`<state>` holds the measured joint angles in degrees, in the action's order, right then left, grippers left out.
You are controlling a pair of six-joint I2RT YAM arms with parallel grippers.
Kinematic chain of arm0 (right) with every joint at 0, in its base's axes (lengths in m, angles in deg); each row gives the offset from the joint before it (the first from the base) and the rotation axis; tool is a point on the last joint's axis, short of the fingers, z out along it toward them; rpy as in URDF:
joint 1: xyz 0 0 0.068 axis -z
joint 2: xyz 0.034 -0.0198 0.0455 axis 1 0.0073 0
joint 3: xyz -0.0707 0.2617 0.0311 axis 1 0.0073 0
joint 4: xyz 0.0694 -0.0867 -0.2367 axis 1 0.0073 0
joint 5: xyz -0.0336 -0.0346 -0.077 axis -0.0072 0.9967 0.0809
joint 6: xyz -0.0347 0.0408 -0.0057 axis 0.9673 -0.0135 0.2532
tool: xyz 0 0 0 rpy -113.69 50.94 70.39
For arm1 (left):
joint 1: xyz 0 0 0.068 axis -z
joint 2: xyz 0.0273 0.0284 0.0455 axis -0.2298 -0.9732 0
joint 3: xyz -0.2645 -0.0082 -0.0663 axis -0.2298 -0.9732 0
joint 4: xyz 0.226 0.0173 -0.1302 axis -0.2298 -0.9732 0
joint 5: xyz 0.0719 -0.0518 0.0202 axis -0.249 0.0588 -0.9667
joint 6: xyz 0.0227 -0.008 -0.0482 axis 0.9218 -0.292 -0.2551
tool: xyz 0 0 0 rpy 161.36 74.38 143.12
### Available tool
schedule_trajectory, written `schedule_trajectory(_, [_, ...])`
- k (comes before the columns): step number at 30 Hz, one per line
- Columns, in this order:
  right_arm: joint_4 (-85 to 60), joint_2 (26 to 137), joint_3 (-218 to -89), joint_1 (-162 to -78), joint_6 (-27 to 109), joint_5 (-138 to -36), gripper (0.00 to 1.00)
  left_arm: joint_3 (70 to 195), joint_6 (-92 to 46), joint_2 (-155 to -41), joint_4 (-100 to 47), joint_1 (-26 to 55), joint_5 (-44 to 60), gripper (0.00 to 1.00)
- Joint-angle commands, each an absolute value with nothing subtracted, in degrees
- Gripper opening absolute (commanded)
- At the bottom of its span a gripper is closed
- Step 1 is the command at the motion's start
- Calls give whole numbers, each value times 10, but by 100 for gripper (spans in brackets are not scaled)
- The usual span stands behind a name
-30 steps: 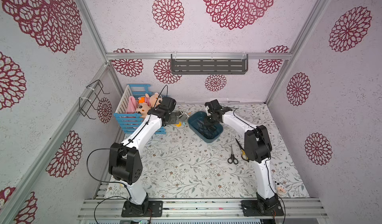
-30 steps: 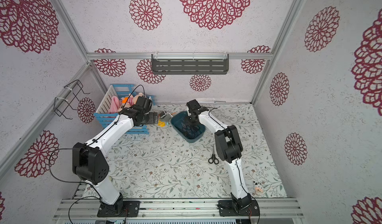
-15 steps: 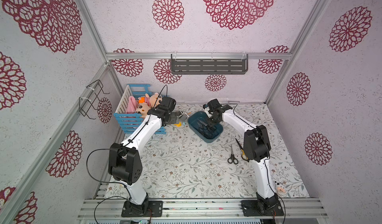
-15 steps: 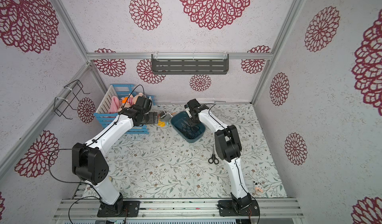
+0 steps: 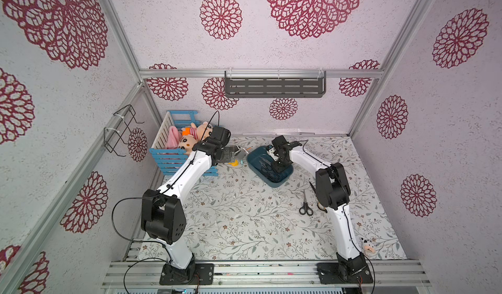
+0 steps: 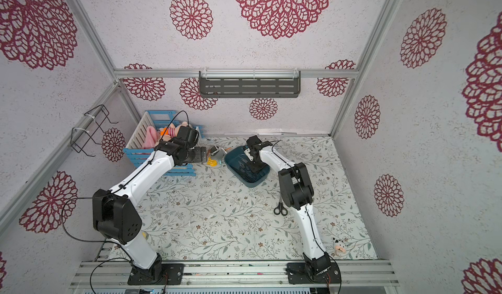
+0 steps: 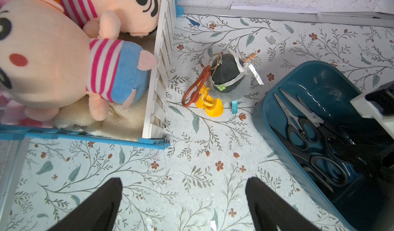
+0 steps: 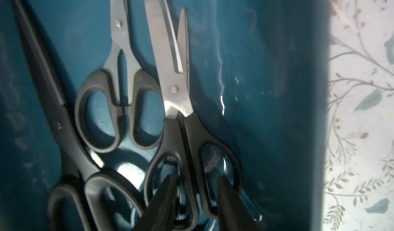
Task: Take the scissors out of the storage box
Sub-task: Pick up the scissors from the storage box.
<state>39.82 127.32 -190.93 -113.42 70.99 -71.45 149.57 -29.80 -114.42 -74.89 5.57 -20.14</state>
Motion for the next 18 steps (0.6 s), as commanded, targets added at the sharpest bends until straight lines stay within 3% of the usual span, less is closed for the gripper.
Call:
schedule_trajectory(1, [406,1282,-1924,-1130,715,-708,38,1511,-291,-1135,-753,52,-207,97])
schedule_trajectory(13, [426,1331,-1930,-1130,684,-768,37,1519,-291,-1144,-753,52,-205,97])
schedule_trajectory(18, [441,1348,-1947,-1130,670,-790,22,1520,-290,-1145,-753,52,-206,97])
